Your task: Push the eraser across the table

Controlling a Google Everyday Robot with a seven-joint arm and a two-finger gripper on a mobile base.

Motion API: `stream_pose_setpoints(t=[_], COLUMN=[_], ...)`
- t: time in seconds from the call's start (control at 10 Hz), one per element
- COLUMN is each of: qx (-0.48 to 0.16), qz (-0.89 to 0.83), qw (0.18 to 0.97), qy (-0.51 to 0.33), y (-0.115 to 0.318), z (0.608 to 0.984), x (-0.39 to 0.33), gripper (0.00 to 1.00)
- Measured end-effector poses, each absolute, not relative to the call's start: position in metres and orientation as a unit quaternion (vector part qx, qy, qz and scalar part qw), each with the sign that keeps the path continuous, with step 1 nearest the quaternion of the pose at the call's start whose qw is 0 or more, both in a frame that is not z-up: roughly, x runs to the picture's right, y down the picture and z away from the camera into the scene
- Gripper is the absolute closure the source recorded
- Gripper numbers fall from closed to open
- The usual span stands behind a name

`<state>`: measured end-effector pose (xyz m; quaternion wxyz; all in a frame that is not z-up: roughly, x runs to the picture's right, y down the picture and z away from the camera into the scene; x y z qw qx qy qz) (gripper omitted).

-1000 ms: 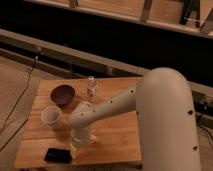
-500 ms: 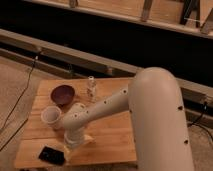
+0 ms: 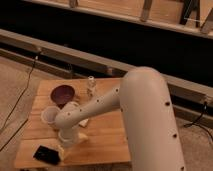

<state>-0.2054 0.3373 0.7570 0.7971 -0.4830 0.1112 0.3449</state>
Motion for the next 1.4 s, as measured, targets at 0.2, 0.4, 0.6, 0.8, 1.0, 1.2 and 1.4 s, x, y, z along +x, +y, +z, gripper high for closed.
stream_pose_setpoints(t=[0.2, 0.4, 0.6, 0.8, 1.0, 1.2, 1.4], qx=[-0.485, -0.486, -0.488, -0.489, -0.489, -0.489, -0.488], qz=[0.336, 0.328, 0.318, 0.311, 0.305, 0.299, 0.295], qw=[0.8, 0.803, 0.806, 0.809, 0.812, 0.814, 0.816], qy=[0.109, 0.107, 0.103, 0.099, 0.094, 0.092, 0.09], y=[0.336, 0.335, 0.333, 0.332, 0.329, 0.328, 0.326], z=[0.759, 0.76, 0.761, 0.761, 0.76, 0.759, 0.757], x=[-0.215, -0.224, -0.234, -0.242, -0.251, -0.256, -0.262], gripper=[0.35, 0.35, 0.35, 0.35, 0.35, 0.35, 0.35])
